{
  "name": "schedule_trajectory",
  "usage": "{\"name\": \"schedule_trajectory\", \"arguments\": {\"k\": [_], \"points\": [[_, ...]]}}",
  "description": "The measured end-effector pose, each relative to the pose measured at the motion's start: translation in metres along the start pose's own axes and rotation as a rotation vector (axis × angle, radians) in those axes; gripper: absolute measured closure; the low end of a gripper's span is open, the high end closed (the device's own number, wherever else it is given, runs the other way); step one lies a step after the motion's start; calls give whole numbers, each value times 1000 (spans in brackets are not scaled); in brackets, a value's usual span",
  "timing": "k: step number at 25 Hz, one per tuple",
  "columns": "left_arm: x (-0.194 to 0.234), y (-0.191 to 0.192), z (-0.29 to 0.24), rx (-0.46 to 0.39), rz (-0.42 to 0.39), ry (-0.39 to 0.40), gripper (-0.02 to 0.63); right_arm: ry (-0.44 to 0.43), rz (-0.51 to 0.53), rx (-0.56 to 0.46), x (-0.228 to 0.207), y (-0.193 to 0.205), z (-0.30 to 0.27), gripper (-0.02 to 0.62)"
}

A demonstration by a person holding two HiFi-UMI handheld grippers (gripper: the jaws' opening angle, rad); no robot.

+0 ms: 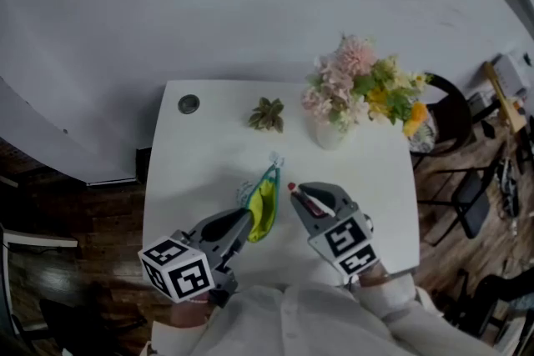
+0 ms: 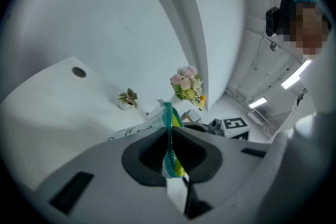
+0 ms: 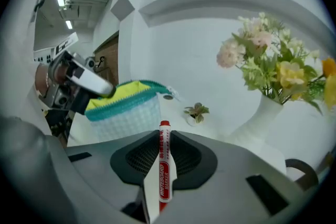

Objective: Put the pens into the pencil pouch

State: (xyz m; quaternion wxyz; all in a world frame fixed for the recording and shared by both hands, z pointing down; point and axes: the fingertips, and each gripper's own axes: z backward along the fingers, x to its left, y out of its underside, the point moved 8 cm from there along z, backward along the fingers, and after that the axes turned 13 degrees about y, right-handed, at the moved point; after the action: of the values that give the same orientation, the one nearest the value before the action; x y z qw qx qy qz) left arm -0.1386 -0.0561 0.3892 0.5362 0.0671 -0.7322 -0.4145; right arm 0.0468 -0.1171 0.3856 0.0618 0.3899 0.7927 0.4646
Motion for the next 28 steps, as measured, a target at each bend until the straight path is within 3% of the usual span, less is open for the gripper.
{"name": "schedule_trajectory", "arguments": {"k": [9, 15, 19, 28], "points": [[-2, 1, -1, 3, -21, 8, 575, -29, -161, -243, 3, -62, 35, 529], [-4, 3, 1, 1, -35, 8, 576, -91, -297, -532, -2, -87, 50, 529], [-3, 5, 0, 4, -35, 15, 576, -116, -301, -660, 5, -97, 57, 529], [-5, 6, 0, 16, -39, 7, 576, -155, -403, -802, 2, -114, 64, 529]]}}
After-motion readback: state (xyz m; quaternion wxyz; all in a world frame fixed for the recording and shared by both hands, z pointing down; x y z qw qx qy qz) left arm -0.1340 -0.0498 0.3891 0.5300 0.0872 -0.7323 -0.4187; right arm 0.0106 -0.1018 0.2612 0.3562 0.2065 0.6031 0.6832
